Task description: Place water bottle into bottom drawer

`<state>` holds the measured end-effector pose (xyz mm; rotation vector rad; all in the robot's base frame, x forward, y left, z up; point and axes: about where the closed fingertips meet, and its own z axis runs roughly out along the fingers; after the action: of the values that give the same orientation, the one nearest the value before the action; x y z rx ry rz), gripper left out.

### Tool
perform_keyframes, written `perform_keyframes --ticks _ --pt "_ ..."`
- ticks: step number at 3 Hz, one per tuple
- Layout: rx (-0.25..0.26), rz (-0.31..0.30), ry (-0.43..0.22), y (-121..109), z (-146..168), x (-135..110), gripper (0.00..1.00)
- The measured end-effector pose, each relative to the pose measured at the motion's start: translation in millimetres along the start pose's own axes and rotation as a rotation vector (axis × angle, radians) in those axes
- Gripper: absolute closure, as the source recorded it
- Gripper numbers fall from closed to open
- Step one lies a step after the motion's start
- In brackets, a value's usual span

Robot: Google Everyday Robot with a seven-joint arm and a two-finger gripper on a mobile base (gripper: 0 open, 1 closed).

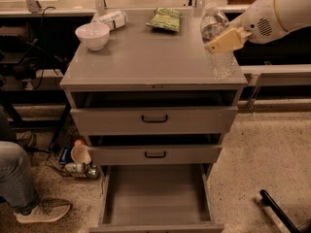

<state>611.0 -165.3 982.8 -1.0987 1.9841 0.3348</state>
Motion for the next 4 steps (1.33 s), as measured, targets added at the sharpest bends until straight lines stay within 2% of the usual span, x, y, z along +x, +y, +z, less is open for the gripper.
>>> perform_keyframes --ticks 1,2,3,4 --pt "-0.005 -0.009 0.010 3 2 2 1.00" --pt "-0.022 -0.045 0.046 12 7 8 1.00" --pt "-0.060 -0.090 0.150 44 13 36 1.00" --pt "-0.142 -0.097 0.253 86 47 82 1.00"
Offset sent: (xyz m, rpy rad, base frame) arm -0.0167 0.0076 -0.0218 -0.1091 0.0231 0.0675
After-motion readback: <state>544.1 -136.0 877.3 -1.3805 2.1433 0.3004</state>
